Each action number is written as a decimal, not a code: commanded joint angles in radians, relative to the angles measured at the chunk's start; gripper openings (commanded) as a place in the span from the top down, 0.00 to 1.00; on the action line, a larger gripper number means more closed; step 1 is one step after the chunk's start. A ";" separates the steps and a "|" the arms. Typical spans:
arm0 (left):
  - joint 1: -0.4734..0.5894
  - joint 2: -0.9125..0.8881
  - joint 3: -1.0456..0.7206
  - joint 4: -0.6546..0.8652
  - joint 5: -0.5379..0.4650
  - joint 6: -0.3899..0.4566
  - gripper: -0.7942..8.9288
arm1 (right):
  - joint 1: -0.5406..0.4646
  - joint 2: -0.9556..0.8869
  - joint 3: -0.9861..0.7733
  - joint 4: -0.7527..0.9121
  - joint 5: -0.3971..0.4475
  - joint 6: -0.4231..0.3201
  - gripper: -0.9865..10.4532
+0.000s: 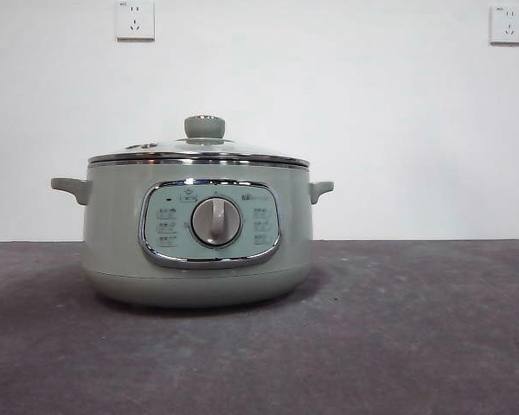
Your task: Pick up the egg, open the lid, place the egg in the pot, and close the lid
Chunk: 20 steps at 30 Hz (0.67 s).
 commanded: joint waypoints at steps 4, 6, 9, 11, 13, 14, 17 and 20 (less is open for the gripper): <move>0.002 -0.075 -0.003 -0.032 0.003 -0.039 0.69 | 0.001 -0.001 -0.006 -0.025 -0.005 0.001 0.74; 0.002 -0.089 -0.003 -0.045 0.003 -0.039 0.85 | 0.001 -0.001 -0.006 -0.025 -0.009 0.000 0.86; 0.002 -0.098 -0.003 -0.064 0.003 -0.040 0.93 | 0.001 -0.001 -0.006 -0.025 -0.024 0.000 0.92; 0.002 -0.099 -0.003 -0.079 0.003 -0.040 0.93 | 0.001 -0.001 -0.006 -0.025 -0.037 -0.003 0.92; 0.002 -0.098 -0.003 -0.084 0.003 -0.040 0.93 | 0.001 -0.001 -0.006 -0.025 -0.038 -0.003 0.92; 0.002 -0.098 -0.003 -0.085 0.003 -0.040 0.93 | 0.001 0.000 -0.006 -0.025 -0.037 -0.003 0.92; 0.002 -0.098 -0.003 -0.079 0.003 -0.040 0.92 | 0.001 0.002 -0.006 -0.024 -0.035 0.014 0.91; 0.002 -0.098 -0.003 -0.078 0.003 -0.039 0.92 | 0.001 0.006 -0.006 -0.024 -0.033 0.039 0.91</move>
